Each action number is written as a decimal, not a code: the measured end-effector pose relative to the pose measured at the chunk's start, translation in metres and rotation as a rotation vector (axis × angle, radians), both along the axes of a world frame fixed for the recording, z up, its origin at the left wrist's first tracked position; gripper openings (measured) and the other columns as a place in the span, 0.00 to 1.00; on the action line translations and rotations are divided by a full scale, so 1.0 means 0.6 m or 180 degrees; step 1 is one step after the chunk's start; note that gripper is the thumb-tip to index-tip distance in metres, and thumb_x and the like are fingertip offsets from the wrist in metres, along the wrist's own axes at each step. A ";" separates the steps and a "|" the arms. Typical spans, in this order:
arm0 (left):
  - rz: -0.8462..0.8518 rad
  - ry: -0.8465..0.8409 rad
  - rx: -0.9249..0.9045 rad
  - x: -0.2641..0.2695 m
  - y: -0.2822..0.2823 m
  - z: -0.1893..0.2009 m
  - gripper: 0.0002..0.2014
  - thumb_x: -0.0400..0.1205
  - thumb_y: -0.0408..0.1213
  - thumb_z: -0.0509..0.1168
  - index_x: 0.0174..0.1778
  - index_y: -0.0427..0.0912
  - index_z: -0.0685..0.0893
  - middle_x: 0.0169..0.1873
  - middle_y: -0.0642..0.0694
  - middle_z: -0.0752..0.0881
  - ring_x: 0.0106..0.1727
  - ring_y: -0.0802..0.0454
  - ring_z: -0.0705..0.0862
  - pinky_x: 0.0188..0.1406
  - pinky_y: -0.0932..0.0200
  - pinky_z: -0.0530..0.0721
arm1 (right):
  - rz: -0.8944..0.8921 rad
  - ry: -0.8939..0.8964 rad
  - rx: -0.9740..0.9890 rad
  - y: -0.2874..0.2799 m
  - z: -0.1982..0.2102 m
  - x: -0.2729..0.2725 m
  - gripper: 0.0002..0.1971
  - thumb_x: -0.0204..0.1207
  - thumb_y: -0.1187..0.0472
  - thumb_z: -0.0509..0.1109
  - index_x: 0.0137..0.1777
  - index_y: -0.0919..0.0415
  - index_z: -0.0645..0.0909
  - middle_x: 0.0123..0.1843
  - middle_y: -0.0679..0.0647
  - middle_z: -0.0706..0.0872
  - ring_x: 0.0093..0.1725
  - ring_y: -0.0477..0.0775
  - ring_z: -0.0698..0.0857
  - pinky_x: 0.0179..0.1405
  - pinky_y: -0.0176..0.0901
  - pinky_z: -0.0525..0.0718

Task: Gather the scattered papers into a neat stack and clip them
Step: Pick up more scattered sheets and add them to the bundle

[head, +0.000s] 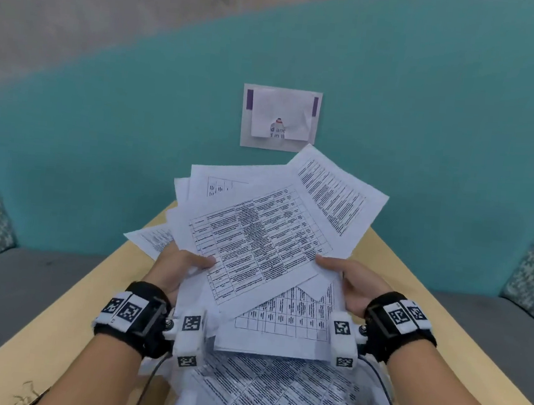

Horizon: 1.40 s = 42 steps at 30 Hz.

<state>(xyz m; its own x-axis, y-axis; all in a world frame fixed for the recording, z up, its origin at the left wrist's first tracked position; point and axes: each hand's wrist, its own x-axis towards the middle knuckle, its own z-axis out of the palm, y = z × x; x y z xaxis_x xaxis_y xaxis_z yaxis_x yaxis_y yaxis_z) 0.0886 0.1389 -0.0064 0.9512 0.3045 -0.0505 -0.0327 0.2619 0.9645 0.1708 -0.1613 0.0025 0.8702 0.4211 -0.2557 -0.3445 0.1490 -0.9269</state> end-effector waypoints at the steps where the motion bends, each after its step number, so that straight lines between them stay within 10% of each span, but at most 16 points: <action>1: -0.0029 -0.0066 0.0010 0.008 -0.003 0.013 0.22 0.77 0.10 0.66 0.65 0.28 0.85 0.59 0.28 0.91 0.60 0.27 0.90 0.66 0.29 0.84 | -0.0029 0.0018 0.0093 -0.007 0.004 0.005 0.25 0.75 0.67 0.74 0.72 0.70 0.79 0.62 0.70 0.89 0.58 0.69 0.89 0.69 0.69 0.81; 5: -0.0124 -0.0343 0.0024 0.032 -0.021 0.051 0.21 0.76 0.08 0.65 0.63 0.26 0.86 0.56 0.27 0.91 0.55 0.29 0.92 0.62 0.34 0.88 | -0.0183 0.0133 0.0546 -0.028 0.007 0.041 0.28 0.72 0.71 0.75 0.74 0.71 0.78 0.70 0.72 0.84 0.71 0.75 0.82 0.73 0.76 0.75; 11: 0.0000 -0.0515 0.0294 0.071 -0.030 0.046 0.20 0.76 0.12 0.69 0.63 0.27 0.86 0.57 0.32 0.92 0.63 0.27 0.88 0.66 0.34 0.85 | -0.0690 -0.0866 0.0316 -0.022 0.011 0.063 0.25 0.67 0.72 0.78 0.66 0.68 0.84 0.61 0.65 0.91 0.60 0.68 0.90 0.63 0.63 0.87; 16: 0.0159 -0.0429 0.0218 0.087 -0.040 0.024 0.11 0.71 0.26 0.79 0.45 0.31 0.86 0.47 0.31 0.88 0.57 0.33 0.89 0.61 0.43 0.85 | -0.1429 -0.1199 -0.0388 -0.004 -0.009 0.082 0.63 0.60 0.44 0.88 0.88 0.62 0.52 0.87 0.60 0.63 0.83 0.64 0.69 0.81 0.66 0.68; 21: 0.0267 -0.0353 0.0099 0.094 -0.032 -0.001 0.42 0.55 0.39 0.87 0.66 0.30 0.83 0.58 0.36 0.92 0.62 0.35 0.90 0.67 0.35 0.84 | -0.1601 -0.1193 -0.0433 0.006 -0.027 0.082 0.59 0.62 0.48 0.87 0.86 0.64 0.54 0.84 0.60 0.68 0.80 0.63 0.71 0.80 0.66 0.71; 26: 0.0341 -0.0404 0.0346 0.095 -0.037 0.003 0.14 0.76 0.24 0.77 0.56 0.39 0.89 0.53 0.42 0.94 0.59 0.39 0.91 0.66 0.38 0.86 | -0.1625 -0.1286 -0.0370 0.005 -0.030 0.091 0.28 0.68 0.64 0.84 0.66 0.63 0.77 0.62 0.57 0.89 0.61 0.61 0.89 0.67 0.65 0.84; 36: 0.0565 -0.0418 0.0324 0.102 -0.027 -0.003 0.23 0.75 0.33 0.81 0.65 0.37 0.87 0.57 0.43 0.94 0.61 0.40 0.91 0.67 0.38 0.85 | -0.1728 -0.1457 -0.0008 0.025 -0.023 0.067 0.22 0.74 0.48 0.80 0.56 0.57 0.72 0.49 0.42 0.80 0.56 0.54 0.81 0.60 0.47 0.76; 39: 0.0587 -0.0428 0.0224 0.104 -0.022 0.001 0.24 0.73 0.23 0.80 0.65 0.35 0.87 0.56 0.40 0.94 0.60 0.38 0.92 0.64 0.40 0.87 | -0.1726 -0.1502 -0.0034 0.029 -0.021 0.067 0.38 0.63 0.38 0.85 0.63 0.62 0.76 0.56 0.47 0.86 0.56 0.50 0.85 0.67 0.50 0.80; 42: 0.0656 -0.0409 0.0106 0.105 -0.026 0.003 0.20 0.75 0.25 0.78 0.63 0.33 0.87 0.55 0.39 0.93 0.60 0.38 0.91 0.68 0.39 0.85 | -0.1657 -0.1440 -0.0112 0.034 -0.029 0.070 0.31 0.61 0.54 0.89 0.63 0.60 0.82 0.57 0.53 0.92 0.56 0.54 0.90 0.66 0.58 0.85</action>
